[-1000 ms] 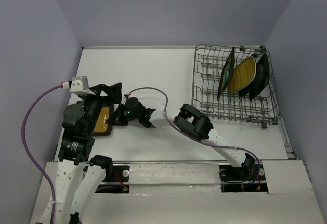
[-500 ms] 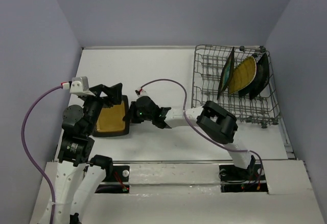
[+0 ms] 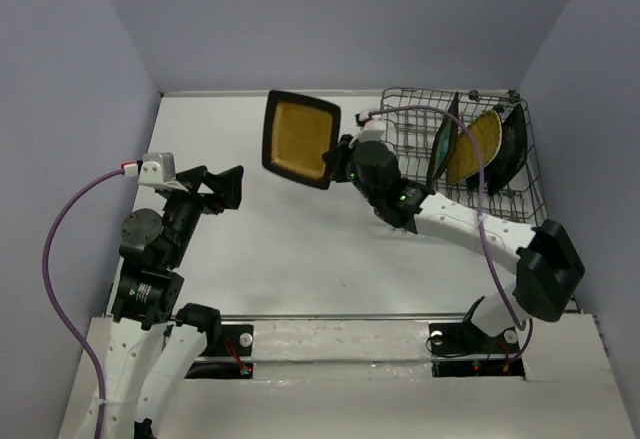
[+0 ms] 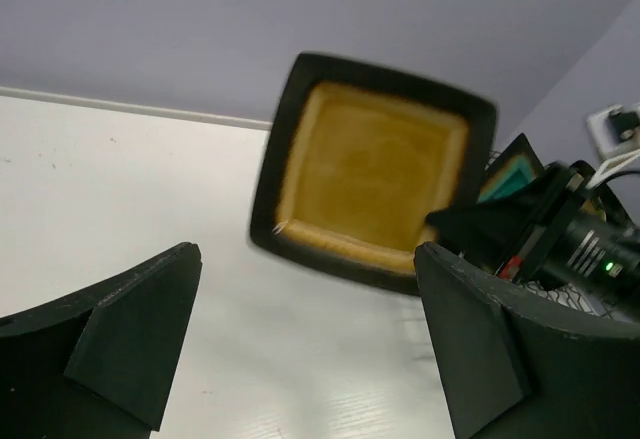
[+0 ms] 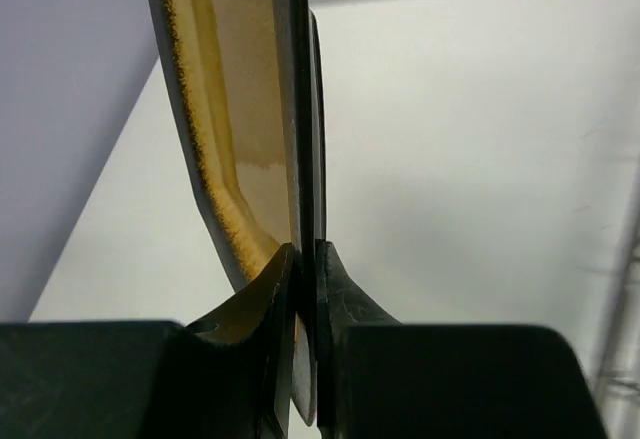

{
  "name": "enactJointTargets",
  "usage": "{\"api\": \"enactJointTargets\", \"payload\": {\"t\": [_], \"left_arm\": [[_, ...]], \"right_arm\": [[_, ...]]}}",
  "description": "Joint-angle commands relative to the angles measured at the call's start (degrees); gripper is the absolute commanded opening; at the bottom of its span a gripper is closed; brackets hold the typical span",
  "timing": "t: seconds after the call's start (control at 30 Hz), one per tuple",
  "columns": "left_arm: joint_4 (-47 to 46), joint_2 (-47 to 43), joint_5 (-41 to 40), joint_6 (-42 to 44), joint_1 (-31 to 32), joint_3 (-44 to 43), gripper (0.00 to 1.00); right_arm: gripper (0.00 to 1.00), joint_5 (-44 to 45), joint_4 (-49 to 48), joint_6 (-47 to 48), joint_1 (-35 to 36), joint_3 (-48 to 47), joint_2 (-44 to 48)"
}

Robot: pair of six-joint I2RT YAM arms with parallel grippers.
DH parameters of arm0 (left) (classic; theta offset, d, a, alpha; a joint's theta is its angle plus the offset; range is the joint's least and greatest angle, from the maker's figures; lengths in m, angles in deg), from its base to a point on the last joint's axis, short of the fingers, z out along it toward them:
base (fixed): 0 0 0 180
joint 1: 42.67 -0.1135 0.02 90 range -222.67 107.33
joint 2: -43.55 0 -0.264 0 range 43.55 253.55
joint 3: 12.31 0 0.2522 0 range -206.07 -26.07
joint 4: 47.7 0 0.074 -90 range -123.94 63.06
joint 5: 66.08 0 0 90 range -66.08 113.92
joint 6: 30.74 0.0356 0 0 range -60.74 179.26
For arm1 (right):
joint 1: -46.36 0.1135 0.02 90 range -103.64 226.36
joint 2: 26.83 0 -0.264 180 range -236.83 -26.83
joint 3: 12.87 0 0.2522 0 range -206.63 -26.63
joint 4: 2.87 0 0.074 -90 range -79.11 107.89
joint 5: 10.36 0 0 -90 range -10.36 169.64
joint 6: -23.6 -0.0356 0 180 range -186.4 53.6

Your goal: Load the plates into the dish rack

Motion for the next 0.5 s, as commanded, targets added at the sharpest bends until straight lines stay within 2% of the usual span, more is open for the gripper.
{"api": "enactJointTargets", "payload": {"t": [0.0, 0.03, 0.23, 0.47], "left_arm": [[-3.0, -0.3, 2.0, 0.6, 1.1, 0.2, 0.99], [-3.1, -0.2, 2.2, 0.6, 1.2, 0.2, 0.99], [-3.1, 0.0, 2.4, 0.4, 1.7, 0.3, 0.99], [-3.0, 0.8, 2.9, 0.4, 2.4, 0.2, 0.99]], "right_arm": [[0.07, 16.3, -7.7, 12.0, -5.1, 0.2, 8.4], [0.07, 20.4, -7.7, 14.7, -6.9, 0.3, 9.8], [0.07, 31.5, -11.4, 23.5, -13.5, 0.8, 11.3], [0.07, 39.7, -19.7, 28.5, -14.8, 2.3, 7.1]]}}
